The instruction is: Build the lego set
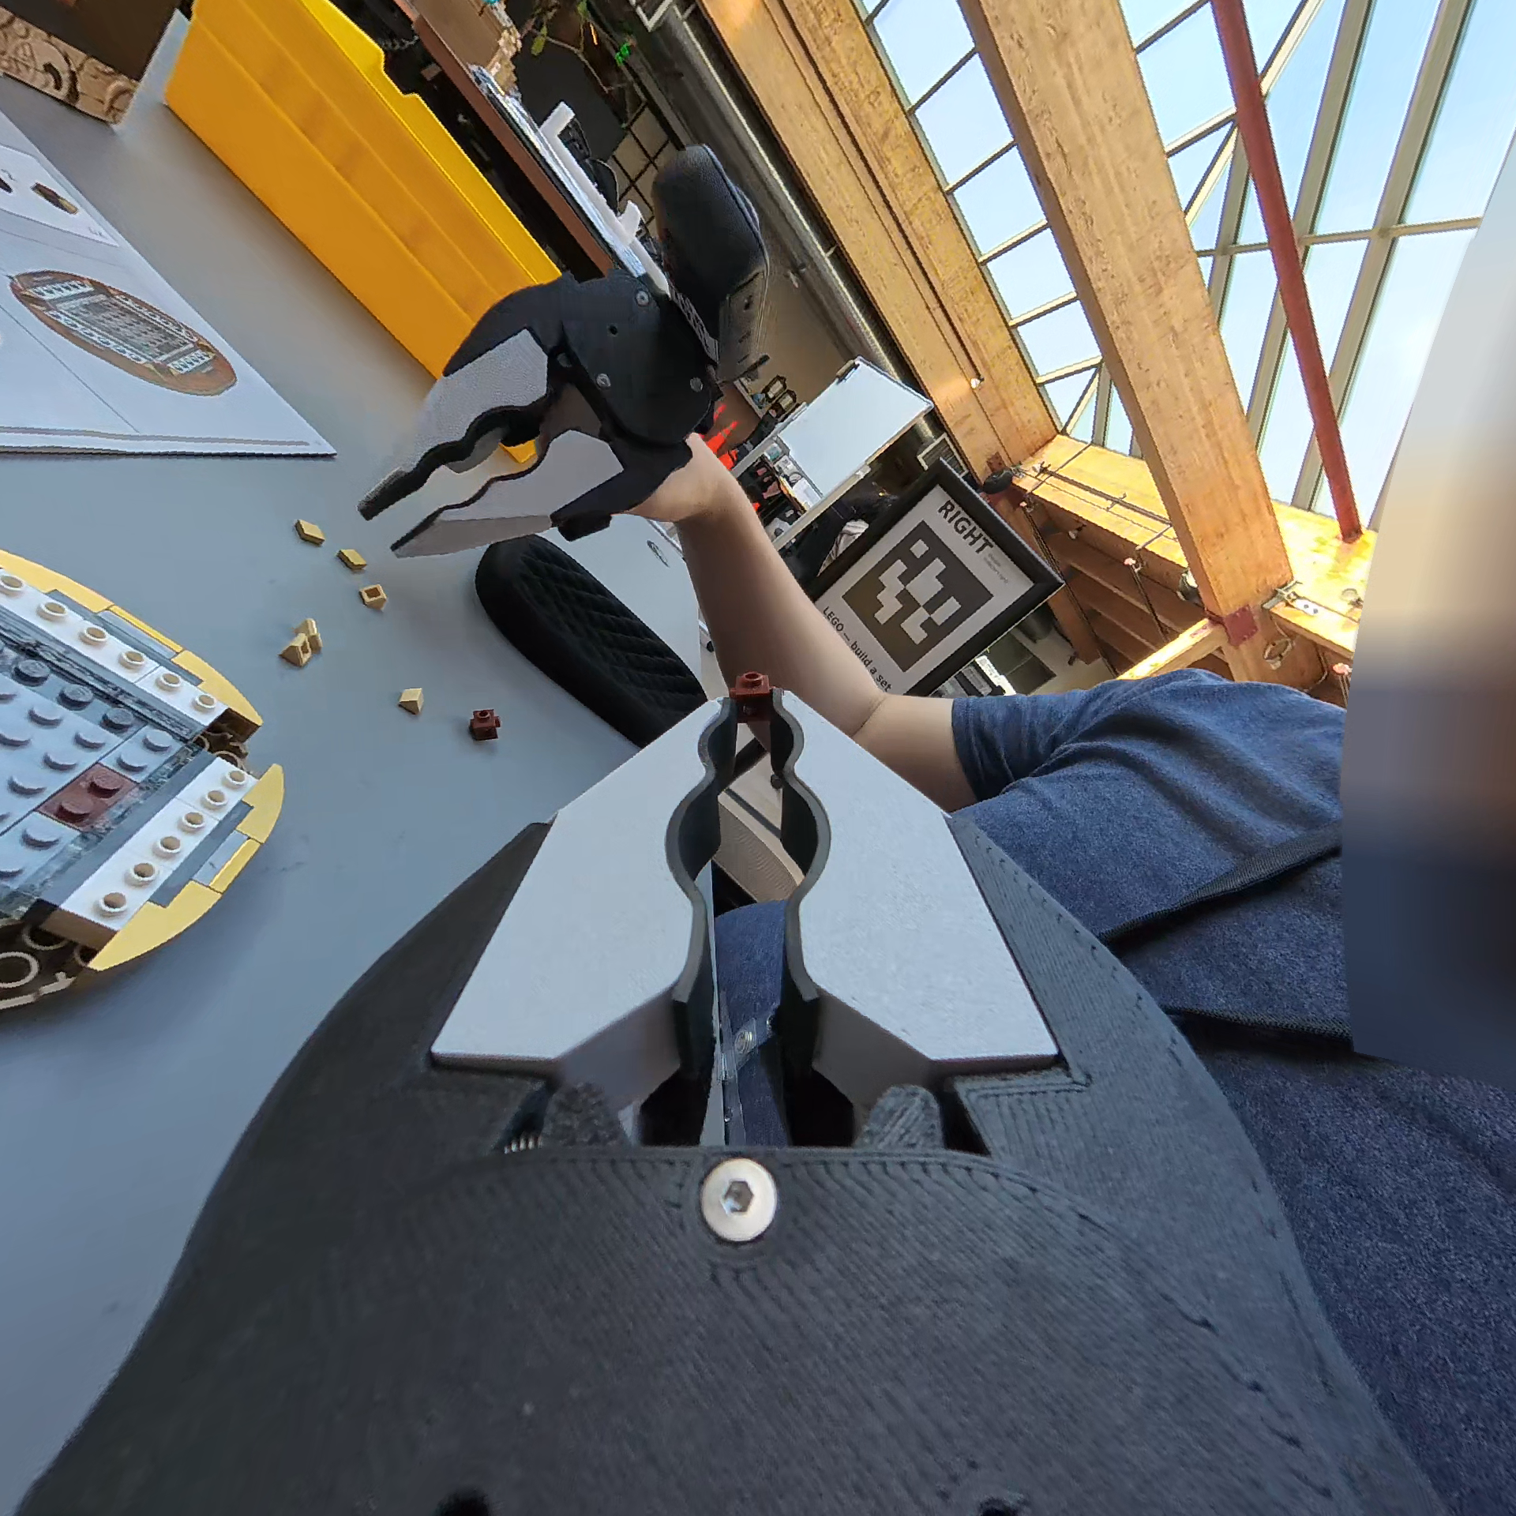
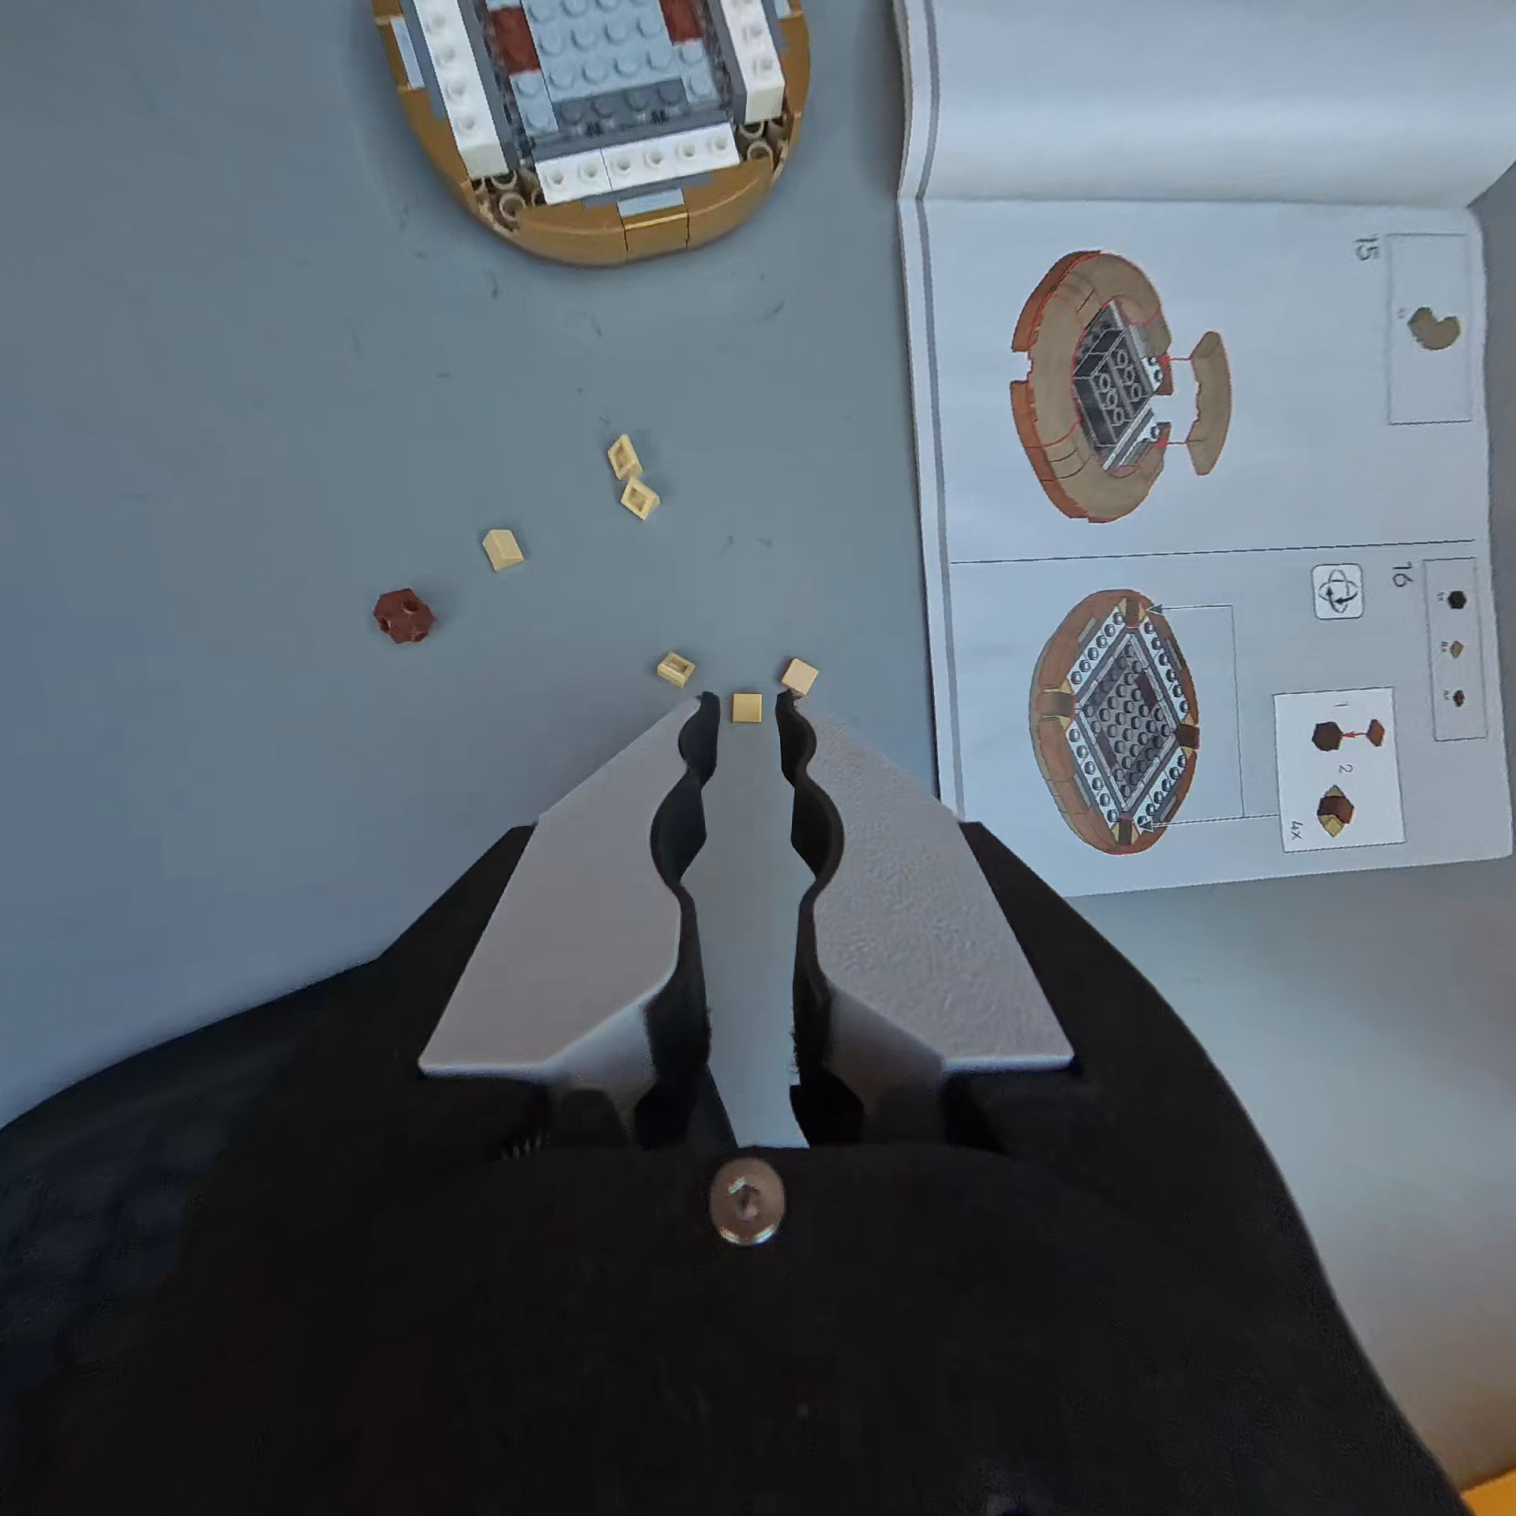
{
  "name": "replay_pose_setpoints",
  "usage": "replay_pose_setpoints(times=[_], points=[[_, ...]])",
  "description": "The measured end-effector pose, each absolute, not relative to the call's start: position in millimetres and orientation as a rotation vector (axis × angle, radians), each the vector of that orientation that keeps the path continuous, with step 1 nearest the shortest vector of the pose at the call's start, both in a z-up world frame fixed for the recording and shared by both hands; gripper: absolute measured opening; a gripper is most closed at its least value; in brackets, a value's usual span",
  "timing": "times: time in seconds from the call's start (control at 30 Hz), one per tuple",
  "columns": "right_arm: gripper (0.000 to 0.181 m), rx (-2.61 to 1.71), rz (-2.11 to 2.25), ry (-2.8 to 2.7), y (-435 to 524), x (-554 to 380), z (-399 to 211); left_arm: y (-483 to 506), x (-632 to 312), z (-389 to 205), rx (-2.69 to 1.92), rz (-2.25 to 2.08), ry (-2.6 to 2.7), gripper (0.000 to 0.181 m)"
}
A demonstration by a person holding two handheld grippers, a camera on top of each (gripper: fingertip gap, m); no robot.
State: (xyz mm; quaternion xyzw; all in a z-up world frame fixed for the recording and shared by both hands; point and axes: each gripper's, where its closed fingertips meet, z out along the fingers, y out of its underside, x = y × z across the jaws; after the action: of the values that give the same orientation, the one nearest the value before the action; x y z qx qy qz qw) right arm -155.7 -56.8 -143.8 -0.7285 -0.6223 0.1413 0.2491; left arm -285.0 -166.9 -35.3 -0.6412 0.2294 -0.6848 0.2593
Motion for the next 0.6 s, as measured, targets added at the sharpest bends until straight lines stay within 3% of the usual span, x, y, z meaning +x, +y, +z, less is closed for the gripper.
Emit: replay_pose_setpoints(times=[0.6], points=[[0.012, -2.072, 0.362, -1.791, -55.9, -157.5, -161.0, -169.1, -282.0, -39.6, -1.745, -1.877, 0.633, 0.005]])
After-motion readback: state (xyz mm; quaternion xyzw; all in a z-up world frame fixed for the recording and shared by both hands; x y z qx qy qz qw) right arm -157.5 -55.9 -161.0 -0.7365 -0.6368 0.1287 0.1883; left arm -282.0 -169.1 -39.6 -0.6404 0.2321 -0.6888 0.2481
